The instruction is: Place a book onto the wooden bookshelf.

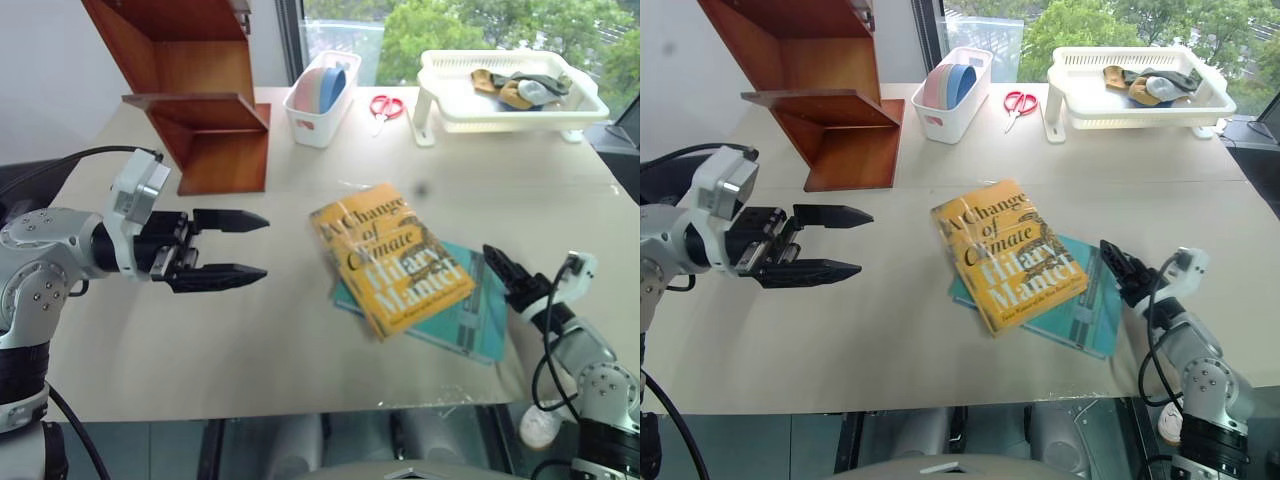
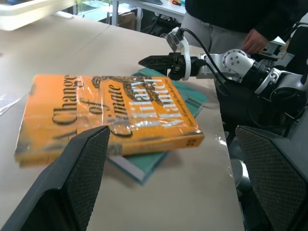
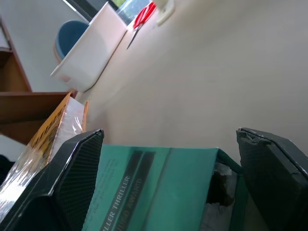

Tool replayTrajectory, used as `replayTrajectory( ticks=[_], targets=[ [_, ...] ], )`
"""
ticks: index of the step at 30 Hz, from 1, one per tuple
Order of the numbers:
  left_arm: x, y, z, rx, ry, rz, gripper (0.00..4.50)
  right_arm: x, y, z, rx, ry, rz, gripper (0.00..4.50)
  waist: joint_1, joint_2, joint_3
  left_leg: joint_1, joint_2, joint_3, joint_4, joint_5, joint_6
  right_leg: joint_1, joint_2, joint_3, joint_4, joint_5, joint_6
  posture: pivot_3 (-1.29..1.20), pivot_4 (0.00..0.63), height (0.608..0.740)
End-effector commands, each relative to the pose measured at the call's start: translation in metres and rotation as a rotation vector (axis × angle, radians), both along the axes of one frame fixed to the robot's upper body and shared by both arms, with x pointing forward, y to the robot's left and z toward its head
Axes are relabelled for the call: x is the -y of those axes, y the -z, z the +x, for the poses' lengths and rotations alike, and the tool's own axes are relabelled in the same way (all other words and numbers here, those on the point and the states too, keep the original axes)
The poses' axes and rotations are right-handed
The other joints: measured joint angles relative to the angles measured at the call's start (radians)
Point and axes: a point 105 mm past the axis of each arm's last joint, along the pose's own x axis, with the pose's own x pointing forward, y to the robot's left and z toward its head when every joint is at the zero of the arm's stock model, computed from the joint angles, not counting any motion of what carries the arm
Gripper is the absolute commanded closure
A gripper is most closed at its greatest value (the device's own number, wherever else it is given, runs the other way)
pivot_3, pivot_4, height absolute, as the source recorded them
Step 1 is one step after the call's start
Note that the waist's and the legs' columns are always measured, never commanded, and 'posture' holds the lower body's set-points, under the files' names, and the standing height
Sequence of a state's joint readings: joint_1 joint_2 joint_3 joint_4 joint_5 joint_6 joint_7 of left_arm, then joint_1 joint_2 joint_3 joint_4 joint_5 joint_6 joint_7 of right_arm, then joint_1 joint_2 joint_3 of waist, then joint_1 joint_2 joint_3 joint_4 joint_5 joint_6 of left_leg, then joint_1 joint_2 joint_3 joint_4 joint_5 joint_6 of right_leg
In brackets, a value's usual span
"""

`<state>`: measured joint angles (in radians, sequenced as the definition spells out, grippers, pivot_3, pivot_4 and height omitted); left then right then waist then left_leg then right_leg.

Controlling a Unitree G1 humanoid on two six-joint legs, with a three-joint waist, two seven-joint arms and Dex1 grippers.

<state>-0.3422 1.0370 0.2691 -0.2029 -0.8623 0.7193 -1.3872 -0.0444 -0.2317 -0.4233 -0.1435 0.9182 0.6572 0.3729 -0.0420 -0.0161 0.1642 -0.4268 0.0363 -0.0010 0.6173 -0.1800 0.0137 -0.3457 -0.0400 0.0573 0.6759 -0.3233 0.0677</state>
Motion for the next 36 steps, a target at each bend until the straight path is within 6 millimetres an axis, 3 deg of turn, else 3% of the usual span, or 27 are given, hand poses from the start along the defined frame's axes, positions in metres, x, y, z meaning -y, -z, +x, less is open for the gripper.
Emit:
replayTrajectory(
  ticks=[1,3,8,11,14,18,21,29,36],
  targets=[
    [-0.003,-0.010,-0.003,0.052,-0.019,0.019,0.08,-0.017,-0.001,-0.001,-0.003,-0.047,0.003,0.00,0.000,0.000,0.000,0.000,0.000,0.000,0.000,0.000,0.000,0.000,0.000,0.000,0.000,0.000,0.000,0.00,0.150,0.740],
    [-0.004,-0.008,-0.002,0.044,-0.048,0.020,0.08,-0.016,-0.005,-0.001,0.014,-0.042,-0.014,0.00,0.000,0.000,0.000,-0.001,0.000,0.001,0.000,0.000,0.000,-0.001,0.000,0.001,0.000,0.000,0.000,0.00,0.150,0.740],
    [-0.011,0.010,0.010,-0.072,-0.220,-0.080,0.08,0.012,-0.032,-0.008,0.165,0.000,-0.162,0.00,0.006,0.004,0.002,-0.004,0.000,0.002,0.000,0.000,0.000,-0.006,-0.001,0.002,0.001,0.000,0.000,0.00,0.150,0.740],
    [-0.015,0.042,0.017,-0.182,-0.340,-0.118,0.08,0.017,-0.033,-0.025,0.213,-0.098,-0.471,0.00,0.010,0.005,0.003,-0.005,-0.001,0.003,0.000,0.000,0.000,-0.007,-0.001,0.003,0.001,0.000,0.000,0.00,0.150,0.740],
    [-0.005,0.061,0.019,-0.280,-0.394,-0.207,0.08,0.025,-0.041,-0.039,0.264,-0.169,-0.595,0.00,0.010,0.004,0.003,-0.005,-0.002,0.005,-0.001,0.000,0.000,-0.007,-0.002,0.005,0.000,0.000,0.001,0.00,0.150,0.740],
    [0.015,0.089,0.025,-0.433,-0.487,-0.383,0.08,0.030,-0.093,-0.052,0.459,-0.251,-0.598,0.00,0.006,0.002,0.005,-0.004,0.000,0.006,0.001,0.000,0.000,-0.006,0.000,0.007,0.002,0.000,0.001,0.00,0.150,0.740],
    [0.025,0.100,0.029,-0.505,-0.547,-0.482,0.08,0.031,-0.113,-0.062,0.542,-0.307,-0.647,0.00,0.007,-0.002,0.005,-0.003,0.000,0.008,0.003,0.000,0.000,-0.005,-0.001,0.009,0.002,0.001,0.002,0.00,0.150,0.740],
    [0.044,0.117,0.033,-0.670,-0.618,-0.654,0.08,0.003,-0.123,-0.091,0.579,-0.566,-0.721,0.00,0.022,-0.004,0.005,-0.004,0.000,0.006,0.004,0.000,0.000,-0.004,0.000,0.007,0.002,0.001,0.001,0.00,0.150,0.740],
    [0.056,0.129,0.040,-0.766,-0.645,-0.768,0.08,-0.005,-0.113,-0.094,0.561,-0.598,-0.720,0.00,0.030,-0.004,0.005,-0.004,-0.001,0.004,0.006,0.000,0.000,-0.003,0.000,0.006,0.002,0.001,0.001,0.00,0.150,0.740]
  ],
)
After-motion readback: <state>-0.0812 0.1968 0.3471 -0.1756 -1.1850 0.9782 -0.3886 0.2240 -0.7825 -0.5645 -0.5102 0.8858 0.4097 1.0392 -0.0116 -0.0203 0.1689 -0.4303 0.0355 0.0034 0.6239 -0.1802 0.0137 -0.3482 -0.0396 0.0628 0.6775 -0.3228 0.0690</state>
